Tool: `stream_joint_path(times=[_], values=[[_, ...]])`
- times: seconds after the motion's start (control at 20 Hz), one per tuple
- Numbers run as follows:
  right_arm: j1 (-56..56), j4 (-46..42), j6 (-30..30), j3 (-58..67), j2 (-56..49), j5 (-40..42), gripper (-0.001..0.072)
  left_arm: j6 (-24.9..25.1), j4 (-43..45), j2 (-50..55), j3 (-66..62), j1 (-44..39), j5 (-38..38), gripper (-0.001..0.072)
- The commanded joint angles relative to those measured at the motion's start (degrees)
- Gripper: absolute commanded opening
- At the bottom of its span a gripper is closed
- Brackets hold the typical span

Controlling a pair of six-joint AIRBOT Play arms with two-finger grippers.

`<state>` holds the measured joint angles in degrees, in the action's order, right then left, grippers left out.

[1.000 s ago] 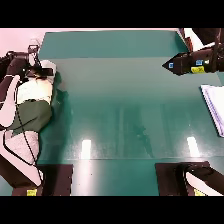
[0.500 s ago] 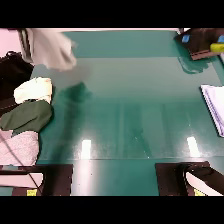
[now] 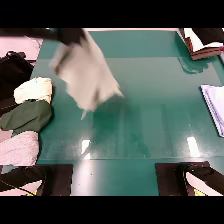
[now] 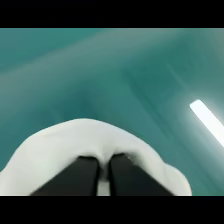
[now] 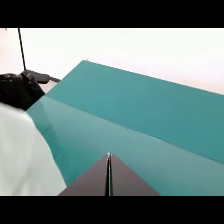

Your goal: Fold the shirts.

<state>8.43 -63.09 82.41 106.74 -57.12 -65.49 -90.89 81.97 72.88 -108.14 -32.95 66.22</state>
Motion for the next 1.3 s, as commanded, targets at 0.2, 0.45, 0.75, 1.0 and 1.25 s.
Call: stream_joint_path(times=[0.2,0.45,0.75,1.0,1.25], values=[[0.07,0.20,0.00,1.42,0.15,-3.91,0.0023,0.28,-4.22,6.62,9.22,-3.98,-7.41,0.0678],[0.07,0.17,0.00,1.42,0.09,-5.25,0.0023,-1.18,-8.41,7.63,15.10,11.74,-1.90,0.0677],[0.07,0.15,0.02,1.36,-0.31,-6.73,0.0023,5.66,-29.00,13.84,34.51,11.93,-10.99,0.0678],[-0.70,0.15,0.15,-4.17,1.03,-9.84,0.0022,7.37,-35.54,21.90,35.04,6.82,-19.47,0.0677],[-10.34,0.15,1.64,-26.62,6.62,-12.20,0.0023,7.41,-34.36,21.94,33.55,7.89,-21.64,0.0022]])
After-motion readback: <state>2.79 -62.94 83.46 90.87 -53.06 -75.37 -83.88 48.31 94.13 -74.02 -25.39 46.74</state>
